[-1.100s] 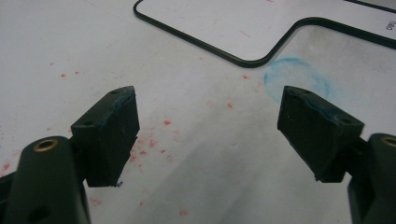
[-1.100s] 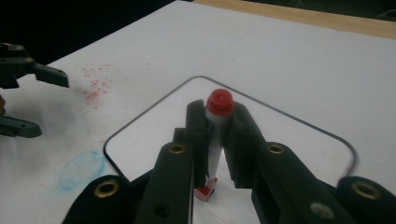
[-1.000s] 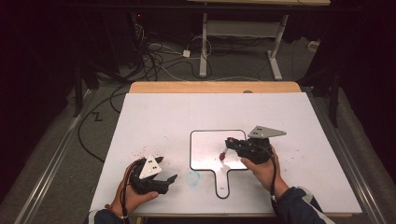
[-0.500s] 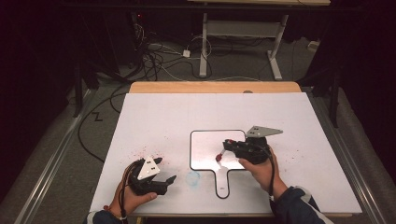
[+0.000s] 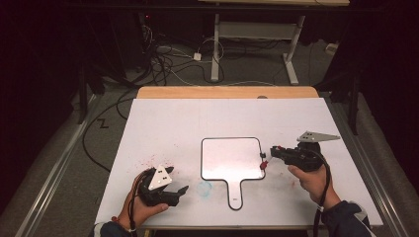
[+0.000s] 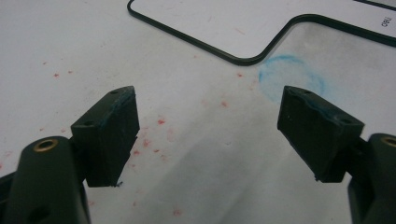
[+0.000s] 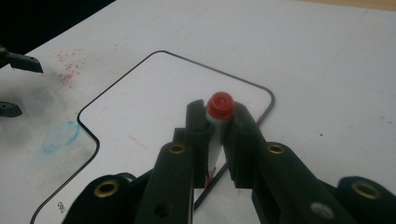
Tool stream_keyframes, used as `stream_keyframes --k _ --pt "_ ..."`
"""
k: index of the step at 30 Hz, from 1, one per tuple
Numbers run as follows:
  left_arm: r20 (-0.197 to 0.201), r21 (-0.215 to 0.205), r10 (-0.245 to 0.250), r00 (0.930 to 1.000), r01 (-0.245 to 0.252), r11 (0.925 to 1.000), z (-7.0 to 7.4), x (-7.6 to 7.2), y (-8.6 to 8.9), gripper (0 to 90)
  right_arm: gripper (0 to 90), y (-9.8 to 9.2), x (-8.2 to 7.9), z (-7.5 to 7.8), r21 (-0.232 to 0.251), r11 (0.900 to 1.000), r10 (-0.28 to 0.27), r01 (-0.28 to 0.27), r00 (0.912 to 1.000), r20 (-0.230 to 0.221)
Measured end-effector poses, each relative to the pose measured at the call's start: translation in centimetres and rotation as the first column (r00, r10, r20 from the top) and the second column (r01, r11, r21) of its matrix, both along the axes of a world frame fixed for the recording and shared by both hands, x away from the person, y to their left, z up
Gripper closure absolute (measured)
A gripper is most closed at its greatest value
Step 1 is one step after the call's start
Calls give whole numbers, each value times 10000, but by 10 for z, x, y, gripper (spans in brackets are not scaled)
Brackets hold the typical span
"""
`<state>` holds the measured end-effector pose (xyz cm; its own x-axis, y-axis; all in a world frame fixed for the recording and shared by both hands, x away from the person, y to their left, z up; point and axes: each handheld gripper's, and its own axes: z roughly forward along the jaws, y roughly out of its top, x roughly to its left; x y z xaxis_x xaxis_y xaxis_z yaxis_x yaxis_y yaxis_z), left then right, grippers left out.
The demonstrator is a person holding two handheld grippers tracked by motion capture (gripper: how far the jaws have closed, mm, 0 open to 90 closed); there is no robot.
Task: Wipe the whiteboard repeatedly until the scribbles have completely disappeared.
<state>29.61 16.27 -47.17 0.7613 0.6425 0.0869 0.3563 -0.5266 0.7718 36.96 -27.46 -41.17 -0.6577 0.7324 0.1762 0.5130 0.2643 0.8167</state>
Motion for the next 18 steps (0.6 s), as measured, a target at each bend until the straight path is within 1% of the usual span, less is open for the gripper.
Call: stream_keyframes --k 2,5,7,12,15,18 --pt "-20 12 -24 10000 24 10000 0 0 0 201 815 5 1 -2 123 9998 166 -167 9998 73" --pt "-29 22 -50 10000 50 10000 0 1 0 201 816 18 3 -5 275 9985 481 -483 9988 47" --pt "-21 30 -59 10000 59 10000 0 0 0 201 816 29 2 -5 225 9965 809 -809 9967 42" --pt "-25 33 -43 10000 43 10000 0 0 0 201 816 60 -2 -6 168 9909 1335 -1338 9909 151" --pt "-30 46 -30 10000 30 10000 -1 0 1 201 816 74 -3 -7 178 9874 1572 -1575 9874 168" --pt "-42 40 -30 10000 30 10000 -1 -1 1 201 816 85 -4 -9 243 9849 1710 -1715 9850 217"
